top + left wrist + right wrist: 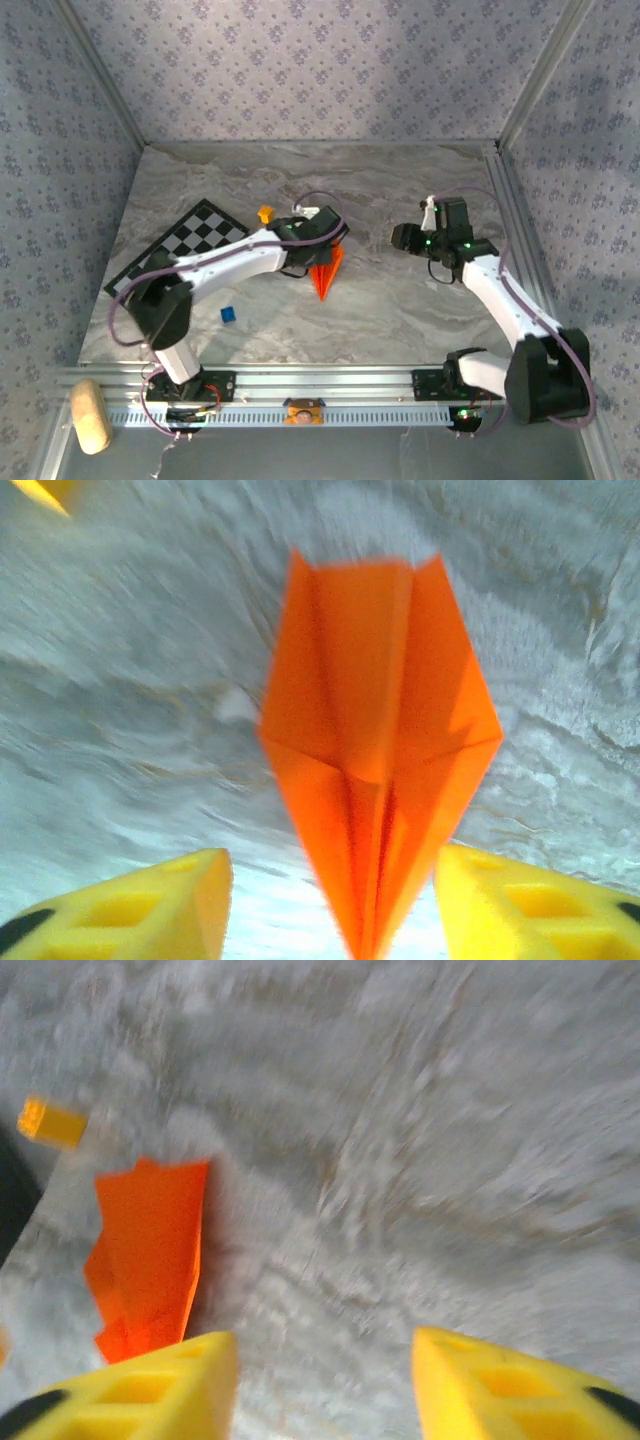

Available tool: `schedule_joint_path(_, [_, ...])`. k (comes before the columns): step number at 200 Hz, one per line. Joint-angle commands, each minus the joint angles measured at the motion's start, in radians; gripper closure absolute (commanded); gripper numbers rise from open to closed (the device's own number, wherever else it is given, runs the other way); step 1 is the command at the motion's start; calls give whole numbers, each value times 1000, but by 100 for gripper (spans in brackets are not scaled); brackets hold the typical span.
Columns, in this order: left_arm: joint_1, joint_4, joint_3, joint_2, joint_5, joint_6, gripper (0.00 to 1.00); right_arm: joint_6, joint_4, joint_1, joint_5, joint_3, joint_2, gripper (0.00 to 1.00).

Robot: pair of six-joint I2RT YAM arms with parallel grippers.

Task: Fold a paper plane with a square sheet of paper (pick it up from the middle)
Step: Turn over a paper plane at the center of the table, then reset both arms

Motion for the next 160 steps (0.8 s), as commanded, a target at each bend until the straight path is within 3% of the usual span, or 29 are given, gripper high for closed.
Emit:
schedule_joint_path(1, [36, 43, -86, -137, -233, 125, 36, -73, -6, -9, 404, 4, -93, 3])
schedule_joint_path(19, [133, 182, -235, -251, -266, 247, 20, -167, 149, -54, 526, -88, -104, 1])
schedule_joint_path(28, [203, 254, -297, -302, -262, 297, 18, -230, 255, -78, 542, -143, -83, 1])
schedule_joint_path(51, [380, 416, -454, -389, -255, 440, 11, -289, 461, -158, 485, -234, 5, 1])
schedule_joint_path(62, [462, 463, -501, -410, -242, 490, 1, -286, 498, -196, 443, -247, 54, 1])
schedule_joint_path(89, [628, 596, -600, -425, -216, 628, 0, -359, 733, -229, 358, -337, 149, 1])
schedule_joint_path(109, [699, 786, -712, -443, -171, 751, 0, -380, 912, -247, 248, -388, 197, 1])
schedule_joint_path(125, [756, 994, -826, -442, -37, 835, 0, -384, 1016, -260, 189, -419, 224, 1])
schedule_joint_path(146, [809, 1224, -932, -417, 46, 870, 0, -416, 1144, -269, 82, -449, 314, 3])
schedule_joint_path(160, [863, 1353, -973, -379, 135, 855, 0, -463, 1184, -221, 106, -447, 364, 3])
